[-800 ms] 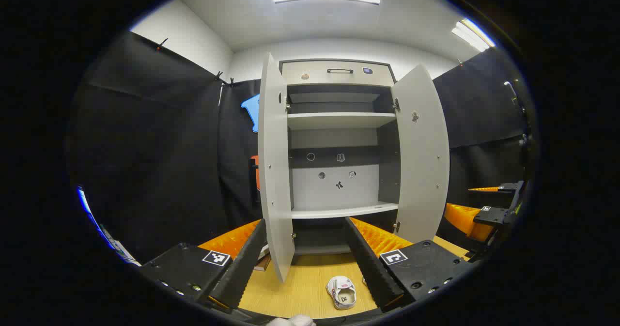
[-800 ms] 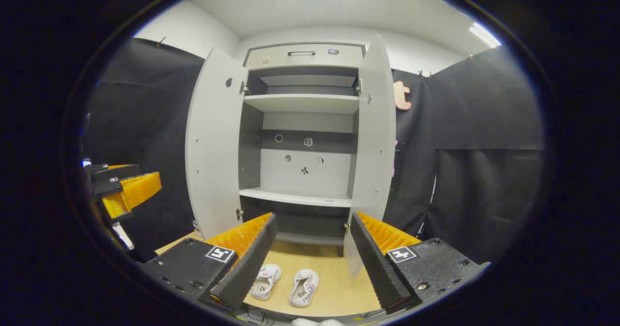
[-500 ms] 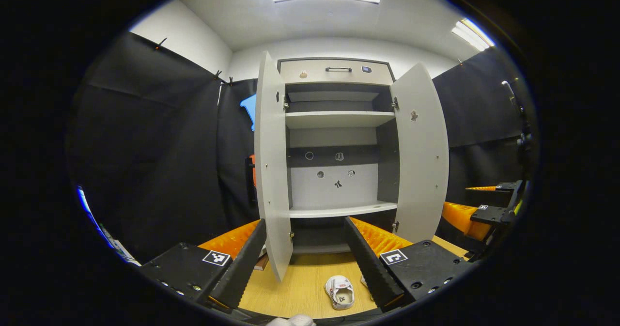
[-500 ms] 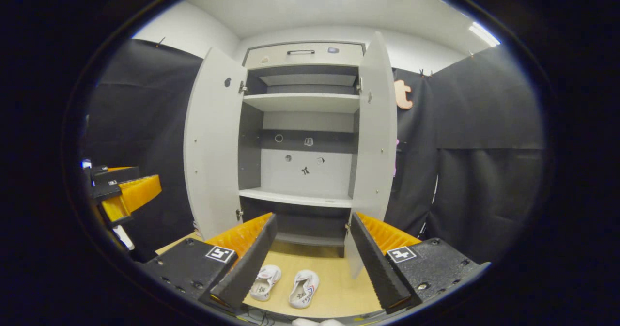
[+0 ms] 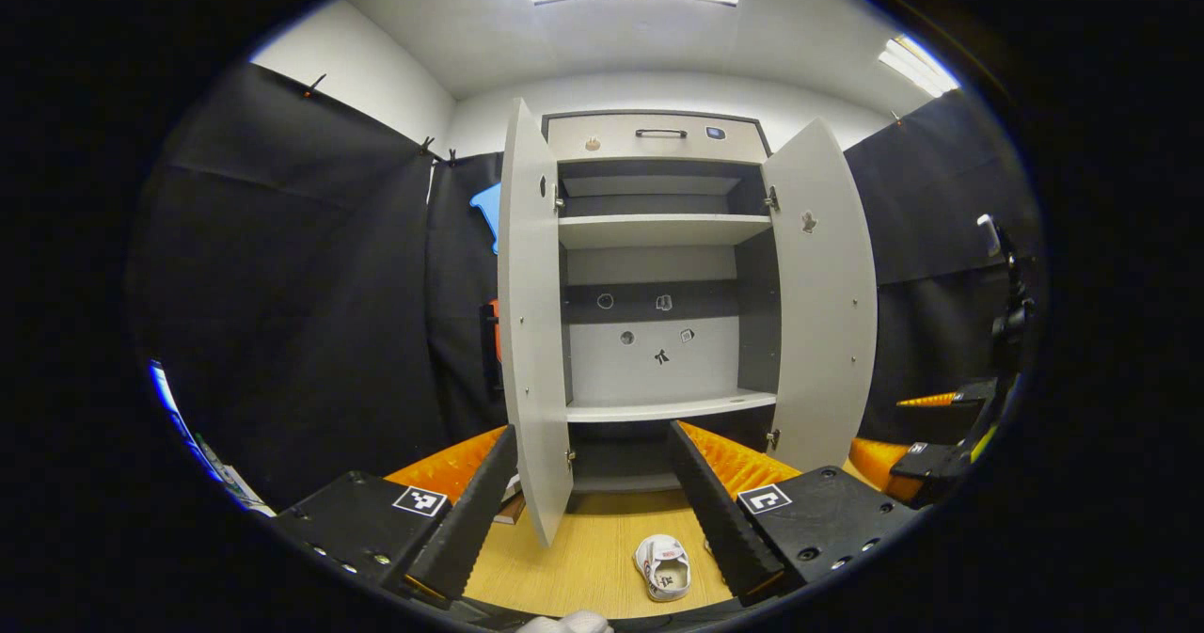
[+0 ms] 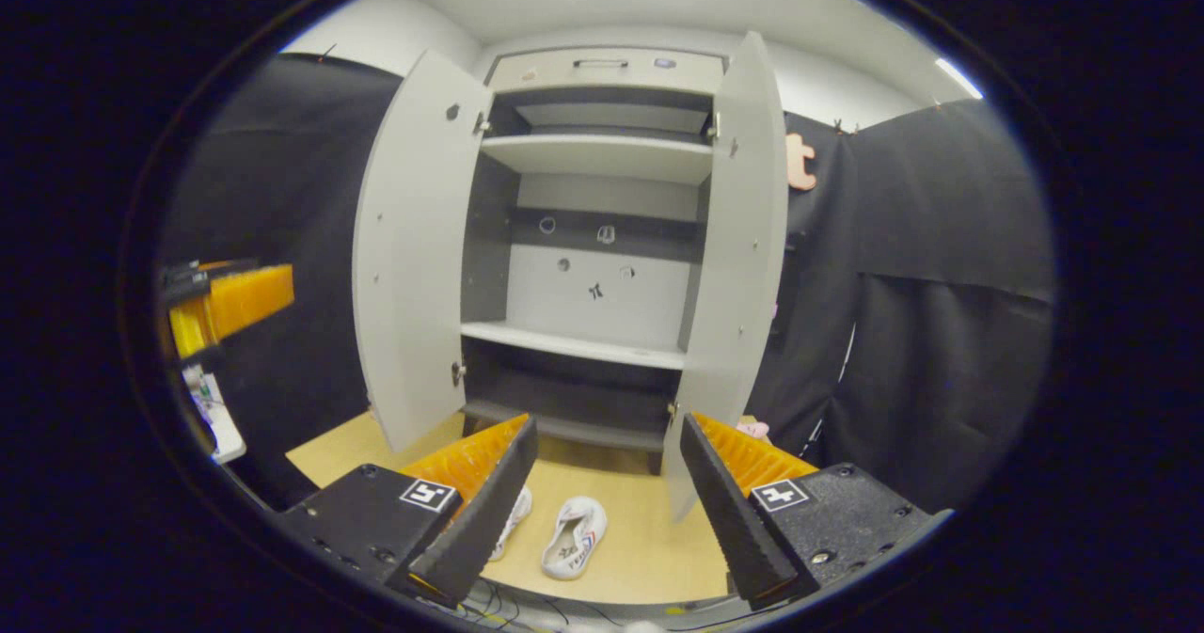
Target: Grab one shoe with the right hand and put it into the shoe cabinet, grab the other shoe with the left hand and put it into the shoe cabinet; then close the right door with the right hand and the left door with the left hand.
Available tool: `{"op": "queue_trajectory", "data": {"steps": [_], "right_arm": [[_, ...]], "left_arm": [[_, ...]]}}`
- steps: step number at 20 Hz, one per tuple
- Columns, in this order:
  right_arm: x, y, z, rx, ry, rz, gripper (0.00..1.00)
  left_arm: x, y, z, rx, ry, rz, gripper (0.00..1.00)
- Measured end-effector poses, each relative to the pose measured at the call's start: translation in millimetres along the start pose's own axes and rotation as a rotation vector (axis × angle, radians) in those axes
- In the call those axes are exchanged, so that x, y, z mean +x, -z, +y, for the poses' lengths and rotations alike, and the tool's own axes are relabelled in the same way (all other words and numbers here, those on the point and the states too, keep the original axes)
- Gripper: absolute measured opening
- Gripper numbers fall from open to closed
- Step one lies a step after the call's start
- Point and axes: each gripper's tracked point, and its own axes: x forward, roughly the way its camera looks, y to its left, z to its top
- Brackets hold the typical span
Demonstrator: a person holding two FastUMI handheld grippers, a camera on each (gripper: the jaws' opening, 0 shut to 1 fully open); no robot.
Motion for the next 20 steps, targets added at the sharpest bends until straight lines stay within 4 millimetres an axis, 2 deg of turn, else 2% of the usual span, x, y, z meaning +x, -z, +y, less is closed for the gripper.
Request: {"op": "queue_trajectory", "data": {"steps": [5,8,11,13,15,16,17,20], "right_arm": [[30.1,118.2,29.3,-0.021,-0.072,0.279,0.99],[57.6,173.9,48.6,0.036,-0.102,0.387,0.96],[87.7,209.1,72.2,0.125,-0.130,0.460,0.88],[117.6,229.7,80.9,0.142,-0.130,0.490,0.80],[144.0,243.5,82.1,0.149,-0.102,0.495,0.77],[157.0,251.6,81.6,0.146,-0.095,0.503,0.76],[168.9,257.5,81.9,0.151,-0.088,0.515,0.71],[205.4,276.8,83.4,0.145,-0.072,0.541,0.67]], "left_arm": [[-0.4,7.1,2.4,0.010,-0.012,0.011,0.96],[-1.0,5.1,4.9,0.019,-0.021,0.009,0.96],[-0.1,8.5,7.9,0.033,-0.032,0.021,0.96],[1.4,12.9,8.9,0.036,-0.042,0.035,0.96],[4.5,17.5,10.4,0.044,-0.052,0.051,0.96],[8.1,18.7,9.4,0.047,-0.053,0.058,1.00],[11.0,19.2,8.6,0.050,-0.055,0.062,0.96],[22.3,28.0,7.6,0.063,-0.063,0.077,0.96]]}}
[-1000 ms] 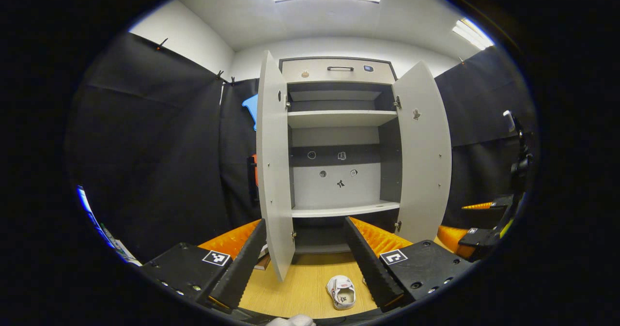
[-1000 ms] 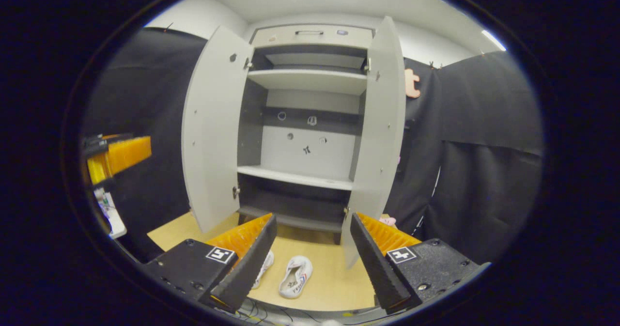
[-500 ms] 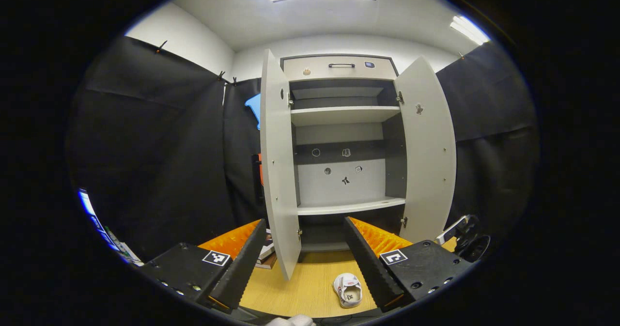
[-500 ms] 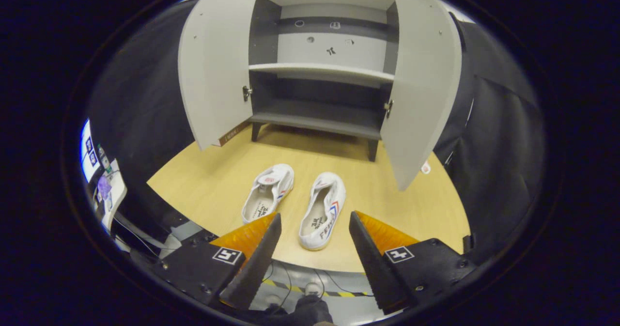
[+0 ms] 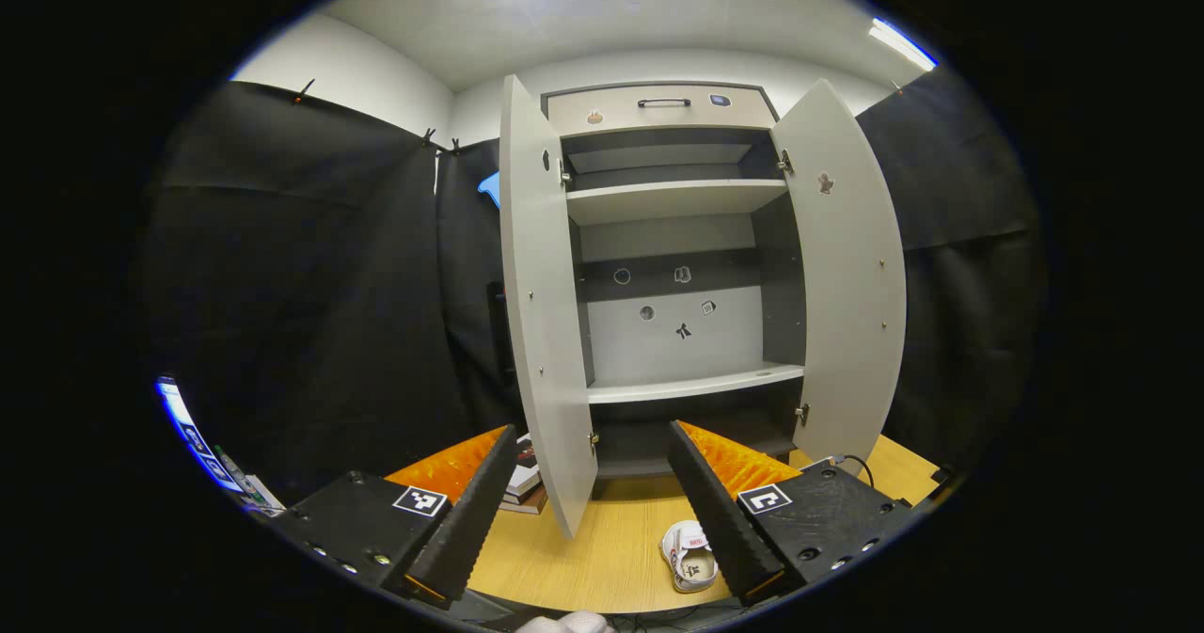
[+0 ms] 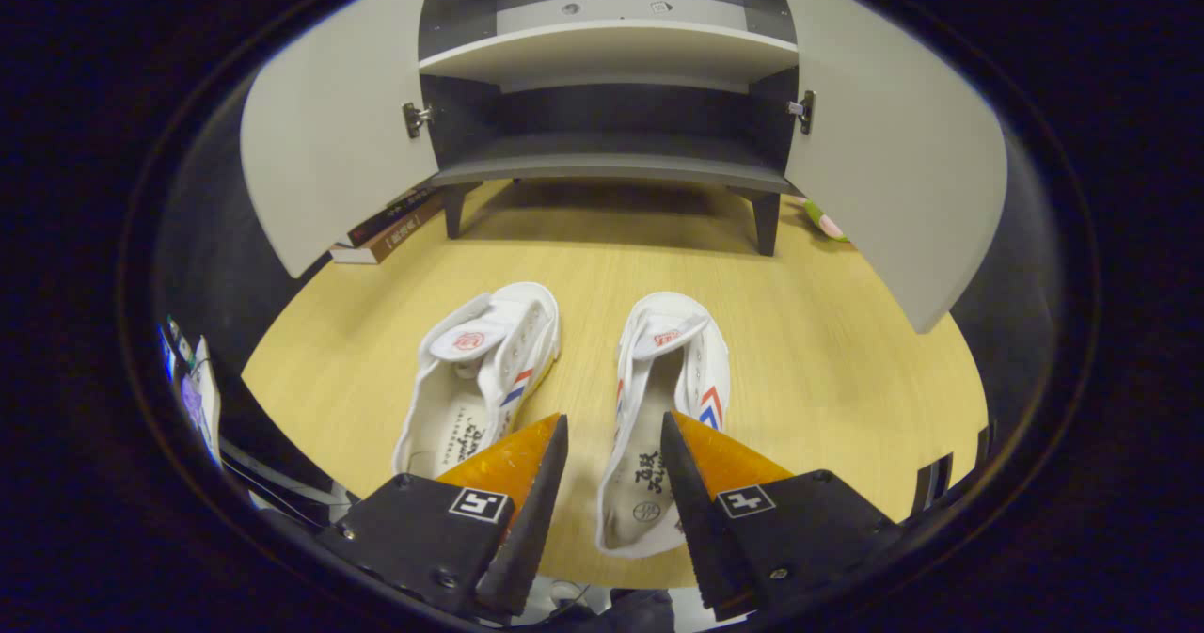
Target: Grab one shoe with the right hand and put it into the shoe cabinet, grab the other shoe with the left hand and put it into the shoe cabinet; then close the right door with the right hand and the left door with the left hand.
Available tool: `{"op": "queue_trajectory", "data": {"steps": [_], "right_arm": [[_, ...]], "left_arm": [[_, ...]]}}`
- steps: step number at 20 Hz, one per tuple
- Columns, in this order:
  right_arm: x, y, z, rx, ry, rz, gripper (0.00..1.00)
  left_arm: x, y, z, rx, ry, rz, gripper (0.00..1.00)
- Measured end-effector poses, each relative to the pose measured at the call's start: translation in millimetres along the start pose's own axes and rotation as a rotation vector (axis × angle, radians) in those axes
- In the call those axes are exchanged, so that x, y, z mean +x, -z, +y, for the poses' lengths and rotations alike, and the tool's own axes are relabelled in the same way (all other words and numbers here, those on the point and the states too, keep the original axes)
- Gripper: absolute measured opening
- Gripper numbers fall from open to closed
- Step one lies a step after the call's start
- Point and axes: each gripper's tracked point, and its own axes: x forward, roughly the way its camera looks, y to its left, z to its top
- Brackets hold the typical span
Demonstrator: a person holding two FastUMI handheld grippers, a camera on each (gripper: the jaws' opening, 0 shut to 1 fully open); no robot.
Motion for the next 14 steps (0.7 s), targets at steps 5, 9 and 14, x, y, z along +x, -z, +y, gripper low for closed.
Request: {"op": "queue_trajectory", "data": {"steps": [5,9,14], "right_arm": [[46.8,-21.1,-8.4,0.027,0.021,-0.014,0.57],[49.4,-22.1,-6.3,0.049,-0.032,0.004,0.12],[29.4,-39.2,-15.9,0.057,-0.078,0.018,0.06]], "left_arm": [[23.4,7.8,-10.1,-0.010,-0.002,0.038,0.96],[40.9,7.0,-13.7,-0.015,-0.010,0.044,1.00],[56.2,3.3,-15.7,-0.024,-0.011,0.039,0.96]]}}
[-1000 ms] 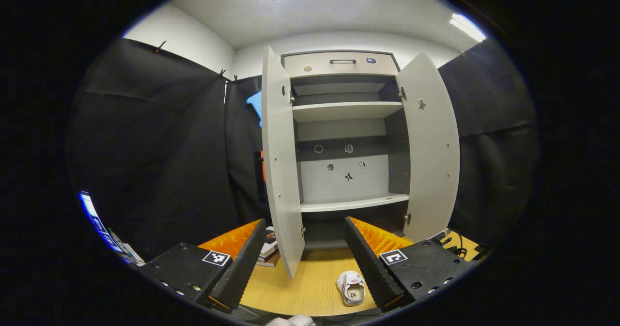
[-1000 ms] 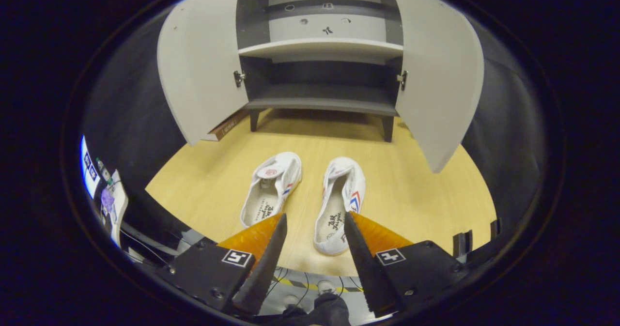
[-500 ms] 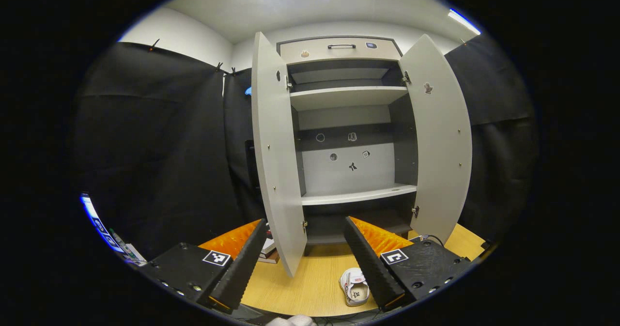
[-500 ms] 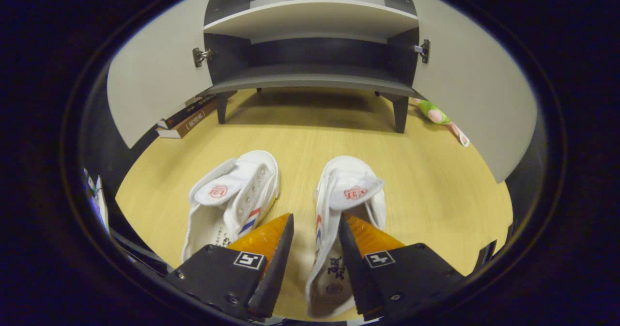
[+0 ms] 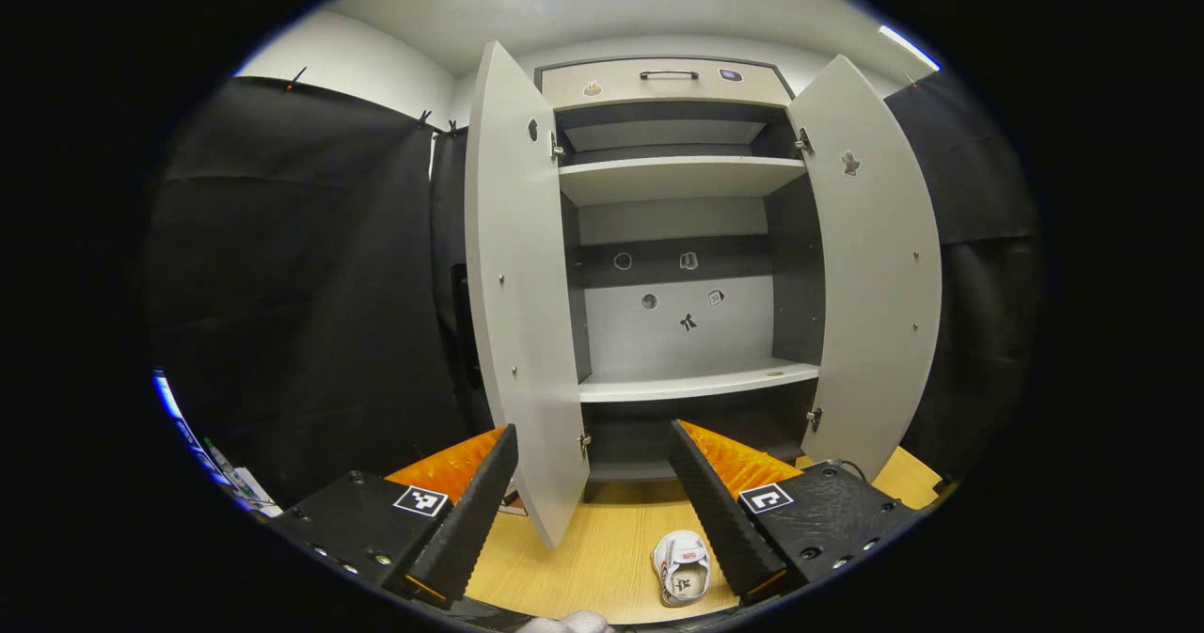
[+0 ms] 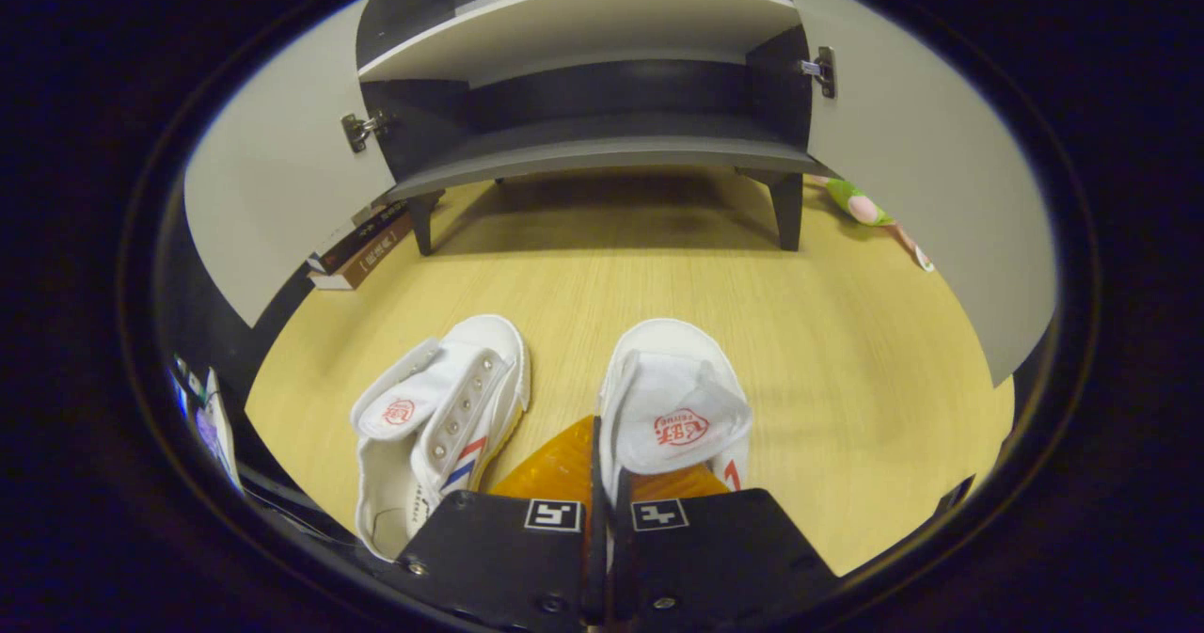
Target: Grab one shoe with the right hand and put it into the shoe cabinet, grab the other shoe with the left hand and put it into the shoe cabinet; then close the right door with the right hand and the left door with the left hand.
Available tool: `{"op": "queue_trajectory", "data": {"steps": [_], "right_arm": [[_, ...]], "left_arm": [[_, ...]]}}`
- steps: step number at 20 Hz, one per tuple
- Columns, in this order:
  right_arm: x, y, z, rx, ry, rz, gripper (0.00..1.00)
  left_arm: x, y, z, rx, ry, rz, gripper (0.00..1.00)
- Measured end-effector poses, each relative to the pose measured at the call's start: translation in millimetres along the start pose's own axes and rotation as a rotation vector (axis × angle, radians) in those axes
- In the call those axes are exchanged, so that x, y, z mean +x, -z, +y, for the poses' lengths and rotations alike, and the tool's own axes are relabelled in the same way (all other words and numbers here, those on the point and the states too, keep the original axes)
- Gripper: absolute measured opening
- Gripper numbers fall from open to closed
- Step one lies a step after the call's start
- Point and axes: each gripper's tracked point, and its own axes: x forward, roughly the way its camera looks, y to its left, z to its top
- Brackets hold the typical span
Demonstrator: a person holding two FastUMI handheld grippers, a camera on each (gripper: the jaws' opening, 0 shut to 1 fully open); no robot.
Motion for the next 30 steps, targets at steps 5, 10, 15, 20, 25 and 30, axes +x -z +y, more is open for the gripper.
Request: {"op": "queue_trajectory", "data": {"steps": [5,10,15,20,25,30], "right_arm": [[-64.1,-70.3,13.3,-0.107,-0.015,-0.140,0.06],[-127.6,-179.3,39.8,-0.138,-0.056,-0.312,0.06],[-162.5,-291.7,56.5,-0.152,-0.071,-0.464,0.06],[-161.0,-385.8,57.1,-0.166,-0.027,-0.549,0.06],[-130.6,-458.9,55.7,-0.179,0.026,-0.578,0.06],[-64.7,-492.7,44.5,-0.212,0.075,-0.498,0.06]], "left_arm": [[6.3,0.4,-5.0,-0.003,0.024,-0.003,0.96],[6.1,1.8,-9.0,-0.024,0.041,-0.010,0.96],[7.2,0.9,-10.2,-0.045,0.029,-0.022,0.96],[4.5,2.4,-8.0,-0.061,-0.004,-0.021,0.96],[-2.5,7.7,-1.5,-0.069,-0.053,-0.008,0.96],[-4.0,9.7,7.1,-0.067,-0.094,0.001,0.96]]}}
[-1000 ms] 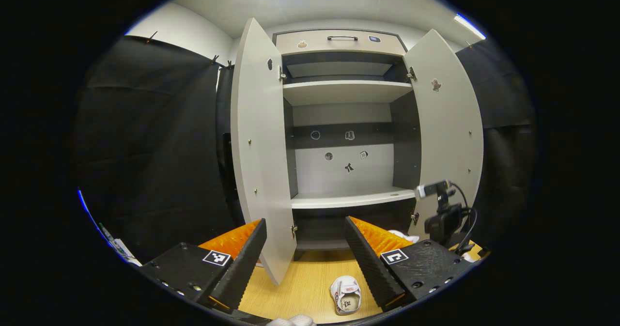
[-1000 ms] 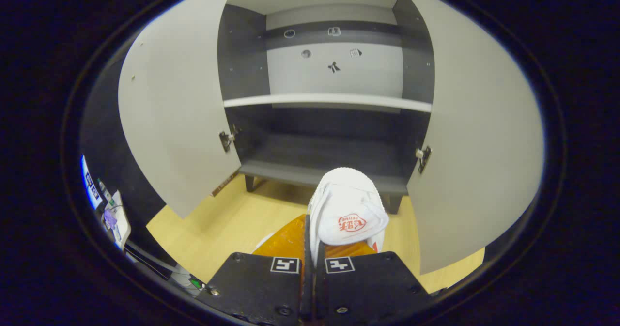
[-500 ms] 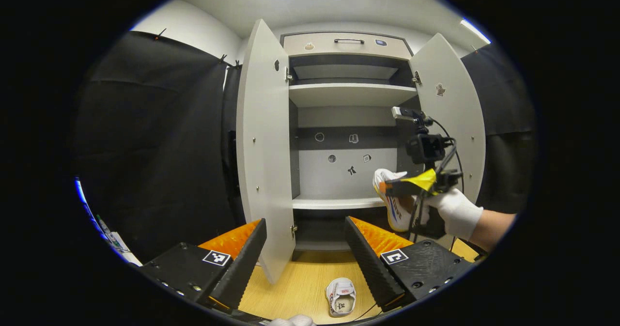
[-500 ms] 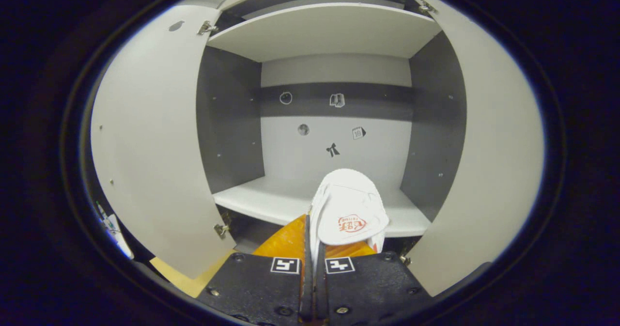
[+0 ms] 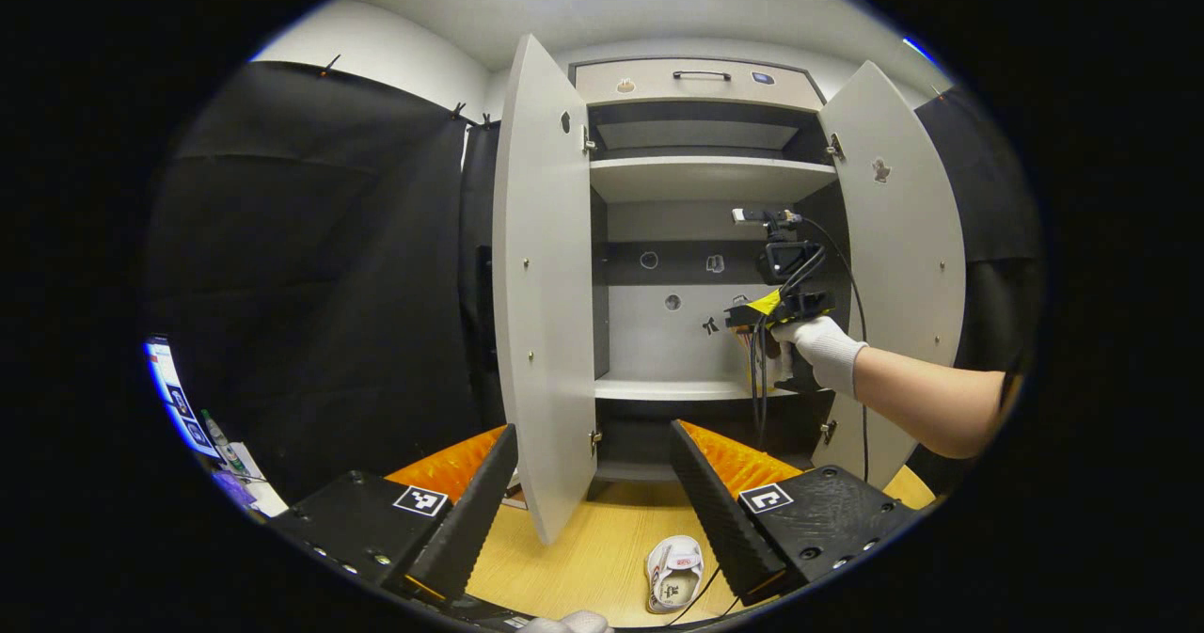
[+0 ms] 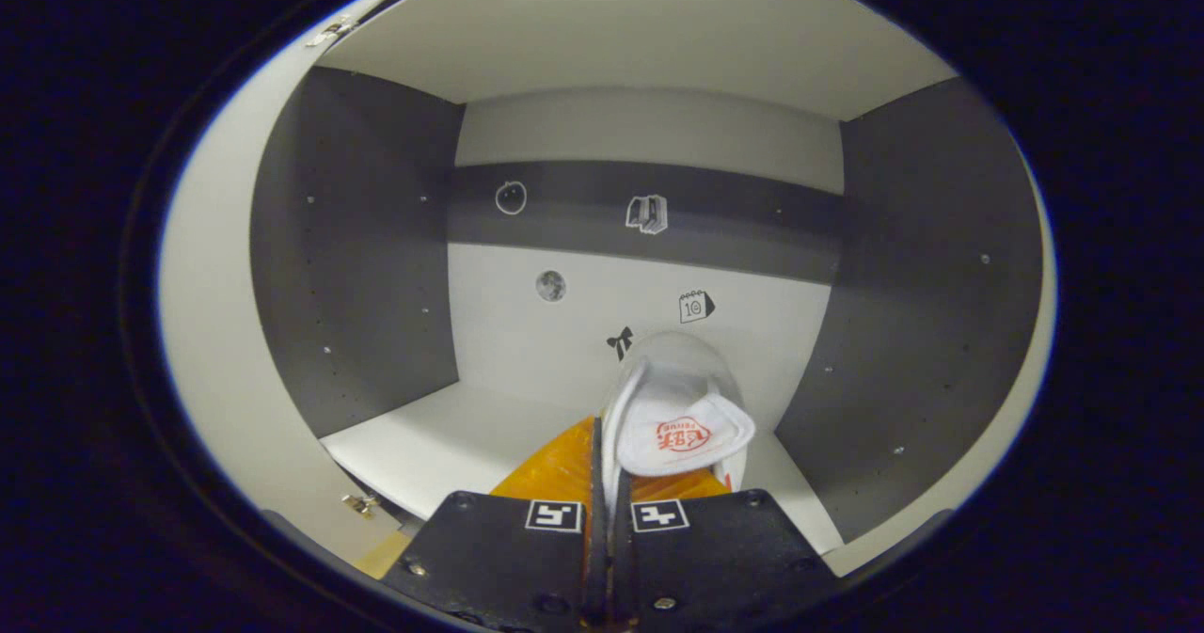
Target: Grab one shoe with the right hand and put it into the shoe cabinet, grab the other shoe with the left hand and put it into the shoe cabinet; then close the right door with the right hand and the left door with the left hand.
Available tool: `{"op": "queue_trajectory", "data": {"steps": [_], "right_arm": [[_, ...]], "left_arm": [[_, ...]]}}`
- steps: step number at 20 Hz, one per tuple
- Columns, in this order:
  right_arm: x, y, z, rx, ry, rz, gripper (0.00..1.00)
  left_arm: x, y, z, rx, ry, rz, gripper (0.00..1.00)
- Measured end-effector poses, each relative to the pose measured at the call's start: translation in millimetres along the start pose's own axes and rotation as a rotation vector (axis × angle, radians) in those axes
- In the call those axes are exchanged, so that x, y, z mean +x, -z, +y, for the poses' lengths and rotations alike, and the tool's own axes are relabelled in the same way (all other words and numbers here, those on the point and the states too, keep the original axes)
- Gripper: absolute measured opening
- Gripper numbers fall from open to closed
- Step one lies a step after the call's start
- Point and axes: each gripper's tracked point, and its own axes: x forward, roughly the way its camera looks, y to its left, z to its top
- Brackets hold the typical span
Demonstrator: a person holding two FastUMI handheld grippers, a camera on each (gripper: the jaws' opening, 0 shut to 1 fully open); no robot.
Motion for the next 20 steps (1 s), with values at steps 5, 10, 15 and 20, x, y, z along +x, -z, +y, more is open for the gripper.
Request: {"op": "queue_trajectory", "data": {"steps": [5,10,15,20], "right_arm": [[44.7,31.5,-3.5,0.027,0.001,0.168,0.04],[57.6,66.0,5.0,0.042,-0.038,0.381,0.08],[44.1,48.7,-2.4,0.061,0.004,0.336,0.19],[-14.2,-17.7,-18.6,0.077,0.056,0.058,0.70]], "left_arm": [[0.7,0.6,6.8,0.000,-0.024,0.004,0.97],[2.8,-3.1,7.1,0.002,-0.019,0.001,0.96],[-2.4,-10.3,11.6,0.001,-0.014,-0.026,0.96],[-13.1,-11.1,18.1,-0.012,0.005,-0.034,0.96]]}}
